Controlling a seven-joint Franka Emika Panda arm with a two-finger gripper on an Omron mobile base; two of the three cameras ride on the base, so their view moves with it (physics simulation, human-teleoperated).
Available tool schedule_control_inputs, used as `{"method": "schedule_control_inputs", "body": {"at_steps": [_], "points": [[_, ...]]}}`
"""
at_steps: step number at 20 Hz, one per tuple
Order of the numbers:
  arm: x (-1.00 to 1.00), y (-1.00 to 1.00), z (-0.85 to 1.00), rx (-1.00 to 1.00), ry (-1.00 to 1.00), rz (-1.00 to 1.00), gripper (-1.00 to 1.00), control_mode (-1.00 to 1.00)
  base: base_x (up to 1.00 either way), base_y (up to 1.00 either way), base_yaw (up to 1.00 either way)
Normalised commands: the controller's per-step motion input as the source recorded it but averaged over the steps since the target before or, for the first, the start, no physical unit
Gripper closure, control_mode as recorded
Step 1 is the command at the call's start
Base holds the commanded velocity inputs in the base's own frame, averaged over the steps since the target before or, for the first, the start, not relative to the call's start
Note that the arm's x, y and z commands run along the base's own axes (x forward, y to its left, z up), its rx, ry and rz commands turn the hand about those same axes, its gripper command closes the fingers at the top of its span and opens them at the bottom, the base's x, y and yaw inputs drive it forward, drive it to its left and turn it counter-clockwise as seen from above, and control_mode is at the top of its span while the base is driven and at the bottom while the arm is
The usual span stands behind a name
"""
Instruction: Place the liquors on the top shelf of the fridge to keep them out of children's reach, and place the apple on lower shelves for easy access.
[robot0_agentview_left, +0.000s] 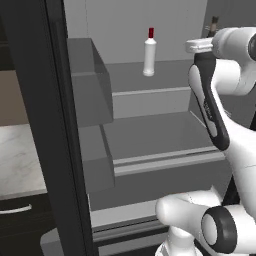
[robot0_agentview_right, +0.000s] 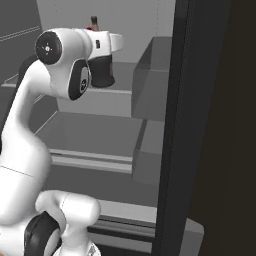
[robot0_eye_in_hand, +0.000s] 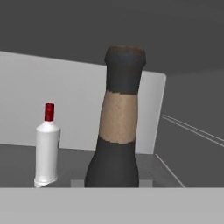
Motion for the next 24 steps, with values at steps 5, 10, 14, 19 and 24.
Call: {"method": "schedule_control_inputs", "body": {"at_steps": [5,10,14,19,24], "points": [[0.55,0.0,-0.02,0.0,-0.01,0.0,1.0,-1.0,0.0,0.0,0.0],[0.6,-0.01,-0.16,0.0,-0.02,0.0,1.0,-1.0,0.0,0.0,0.0],[0.44,-0.13,-0.3,0.0,-0.09,0.04,1.0,-1.0,0.0,0.0,0.0],[0.18,-0.24,-0.34,0.0,-0.08,0.07,1.0,-1.0,0.0,0.0,0.0],[0.24,-0.13,-0.22,0.0,-0.03,0.07,1.0,-1.0,0.0,0.0,0.0]]}}
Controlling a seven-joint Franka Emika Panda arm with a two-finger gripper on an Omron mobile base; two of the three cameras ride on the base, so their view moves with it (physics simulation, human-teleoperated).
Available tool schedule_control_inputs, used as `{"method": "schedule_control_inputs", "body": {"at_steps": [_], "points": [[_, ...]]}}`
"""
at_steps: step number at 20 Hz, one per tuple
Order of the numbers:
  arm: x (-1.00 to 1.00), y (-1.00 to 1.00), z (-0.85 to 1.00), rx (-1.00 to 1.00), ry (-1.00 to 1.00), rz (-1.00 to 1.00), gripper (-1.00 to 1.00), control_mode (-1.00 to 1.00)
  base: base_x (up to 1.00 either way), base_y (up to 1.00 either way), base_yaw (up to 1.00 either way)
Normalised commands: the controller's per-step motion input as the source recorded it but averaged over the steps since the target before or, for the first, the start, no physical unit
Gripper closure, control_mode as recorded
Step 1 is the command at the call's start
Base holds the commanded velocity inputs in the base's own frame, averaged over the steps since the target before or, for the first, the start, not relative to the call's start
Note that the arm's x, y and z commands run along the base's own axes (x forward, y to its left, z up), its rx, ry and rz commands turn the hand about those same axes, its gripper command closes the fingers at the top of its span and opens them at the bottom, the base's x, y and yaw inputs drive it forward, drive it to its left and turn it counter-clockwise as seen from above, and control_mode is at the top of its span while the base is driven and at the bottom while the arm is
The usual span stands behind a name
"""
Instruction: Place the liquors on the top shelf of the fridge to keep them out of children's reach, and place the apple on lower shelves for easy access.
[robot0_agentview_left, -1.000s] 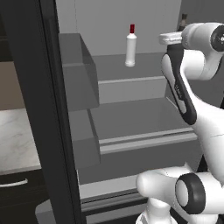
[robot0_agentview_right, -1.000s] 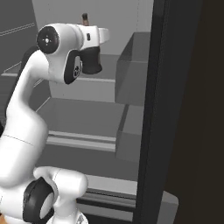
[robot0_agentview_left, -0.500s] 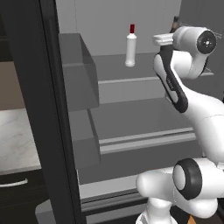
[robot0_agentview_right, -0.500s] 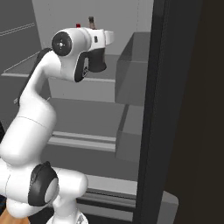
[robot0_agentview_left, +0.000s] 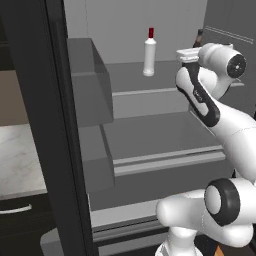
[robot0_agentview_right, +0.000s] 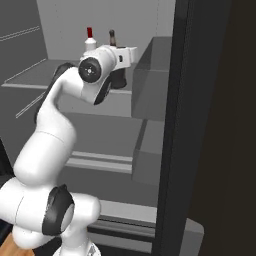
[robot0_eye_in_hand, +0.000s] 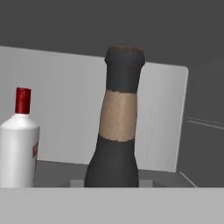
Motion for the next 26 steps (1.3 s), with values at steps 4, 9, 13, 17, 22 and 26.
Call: {"method": "schedule_control_inputs", "body": {"at_steps": [4,9,13,17,22,26], "points": [[0.38,-0.1,-0.04,0.0,-0.01,0.07,1.0,-1.0,0.0,0.0,0.0],[0.48,-0.12,0.0,0.0,0.0,0.06,1.0,-1.0,0.0,0.0,0.0],[0.47,-0.07,0.0,0.0,-0.01,0.05,1.0,-1.0,0.0,0.0,0.0],[0.42,-0.01,0.0,0.0,-0.03,0.04,1.0,-1.0,0.0,0.0,0.0],[0.38,0.0,0.0,0.0,-0.03,0.03,-1.0,-1.0,0.0,0.0,0.0],[0.34,0.0,0.0,0.0,-0.05,0.02,-1.0,-1.0,0.0,0.0,0.0]]}}
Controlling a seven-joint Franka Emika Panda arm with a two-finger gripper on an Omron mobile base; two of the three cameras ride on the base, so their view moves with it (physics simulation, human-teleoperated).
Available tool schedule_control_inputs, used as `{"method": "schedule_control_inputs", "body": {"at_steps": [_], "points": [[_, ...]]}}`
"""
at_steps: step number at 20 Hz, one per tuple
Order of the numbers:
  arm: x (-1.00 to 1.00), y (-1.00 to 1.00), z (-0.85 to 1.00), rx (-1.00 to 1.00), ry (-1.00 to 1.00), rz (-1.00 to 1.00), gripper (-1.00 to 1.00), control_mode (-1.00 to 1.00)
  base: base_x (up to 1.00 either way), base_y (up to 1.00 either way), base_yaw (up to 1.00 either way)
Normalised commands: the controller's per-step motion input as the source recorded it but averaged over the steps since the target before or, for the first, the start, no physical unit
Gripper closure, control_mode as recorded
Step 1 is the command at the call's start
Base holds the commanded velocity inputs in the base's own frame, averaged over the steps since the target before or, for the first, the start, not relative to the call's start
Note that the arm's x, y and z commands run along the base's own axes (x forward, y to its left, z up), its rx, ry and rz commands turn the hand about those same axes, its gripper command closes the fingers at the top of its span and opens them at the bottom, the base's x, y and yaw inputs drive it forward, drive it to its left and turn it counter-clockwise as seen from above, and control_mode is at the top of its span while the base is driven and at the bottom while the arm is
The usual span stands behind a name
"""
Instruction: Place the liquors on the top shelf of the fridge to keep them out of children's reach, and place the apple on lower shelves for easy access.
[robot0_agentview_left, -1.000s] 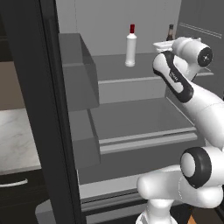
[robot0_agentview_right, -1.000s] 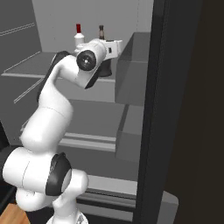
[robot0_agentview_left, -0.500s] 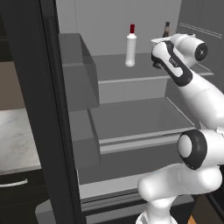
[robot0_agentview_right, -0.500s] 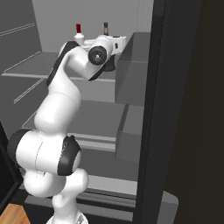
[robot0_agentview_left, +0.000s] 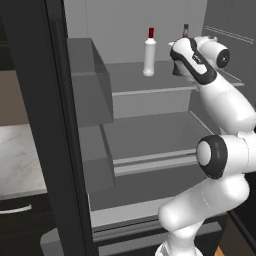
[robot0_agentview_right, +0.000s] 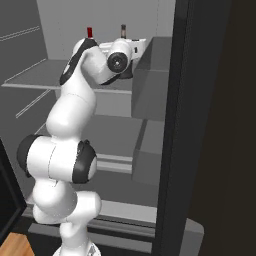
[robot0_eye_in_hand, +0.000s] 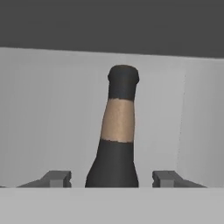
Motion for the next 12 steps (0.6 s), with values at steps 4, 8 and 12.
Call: {"method": "schedule_control_inputs", "body": {"at_steps": [4,8,12], "points": [[0.15,0.0,0.05,0.0,-0.08,0.02,-1.0,-1.0,0.0,0.0,0.0],[-0.26,0.0,0.31,-0.02,-0.09,0.04,-1.0,-1.0,0.0,0.0,0.0],[-0.78,0.0,0.41,-0.06,-0.05,0.04,-1.0,-1.0,0.0,0.0,0.0]]}}
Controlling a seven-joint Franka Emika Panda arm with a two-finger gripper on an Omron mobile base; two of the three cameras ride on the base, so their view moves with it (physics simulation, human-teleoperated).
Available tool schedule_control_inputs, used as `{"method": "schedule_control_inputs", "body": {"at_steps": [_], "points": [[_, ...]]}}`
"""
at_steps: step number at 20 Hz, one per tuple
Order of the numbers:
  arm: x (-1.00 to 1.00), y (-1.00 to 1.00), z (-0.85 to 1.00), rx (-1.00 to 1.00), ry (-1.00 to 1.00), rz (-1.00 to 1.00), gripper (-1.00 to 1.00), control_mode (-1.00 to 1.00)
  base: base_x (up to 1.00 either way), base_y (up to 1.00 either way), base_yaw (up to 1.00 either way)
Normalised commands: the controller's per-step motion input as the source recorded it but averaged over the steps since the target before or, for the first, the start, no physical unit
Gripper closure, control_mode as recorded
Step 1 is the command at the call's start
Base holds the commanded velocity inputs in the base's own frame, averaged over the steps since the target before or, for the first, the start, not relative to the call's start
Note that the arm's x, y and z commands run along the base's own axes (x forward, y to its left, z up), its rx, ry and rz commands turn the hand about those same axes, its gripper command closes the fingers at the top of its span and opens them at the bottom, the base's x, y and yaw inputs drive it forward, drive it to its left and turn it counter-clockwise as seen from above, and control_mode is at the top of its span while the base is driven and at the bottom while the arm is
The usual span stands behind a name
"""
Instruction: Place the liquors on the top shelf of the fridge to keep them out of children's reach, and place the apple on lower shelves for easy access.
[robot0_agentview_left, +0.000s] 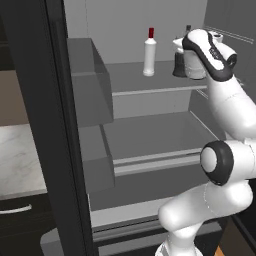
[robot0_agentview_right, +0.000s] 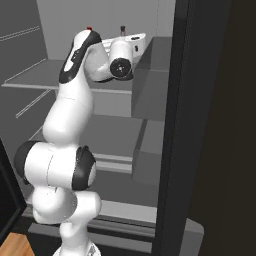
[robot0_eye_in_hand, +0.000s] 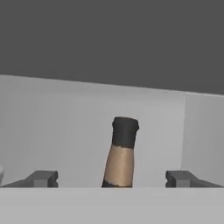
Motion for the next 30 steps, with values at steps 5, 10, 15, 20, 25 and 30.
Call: {"method": "schedule_control_inputs", "body": {"at_steps": [5,10,15,20,25,30], "points": [[-1.0,0.0,0.16,-0.1,0.02,0.01,-1.0,-1.0,0.0,0.0,0.0],[-1.0,0.0,0.13,-0.11,0.05,0.0,-1.0,-1.0,0.0,0.0,0.0],[-1.0,0.07,0.08,-0.08,0.08,0.0,-1.0,-1.0,0.0,0.0,0.0],[-1.0,0.09,0.0,0.0,0.19,0.0,-1.0,-1.0,0.0,0.0,0.0],[-0.98,0.31,0.0,0.01,0.36,-0.02,-1.0,-1.0,0.0,0.0,0.0],[-0.83,0.24,-0.1,0.06,0.45,-0.05,-1.0,-1.0,0.0,0.0,0.0]]}}
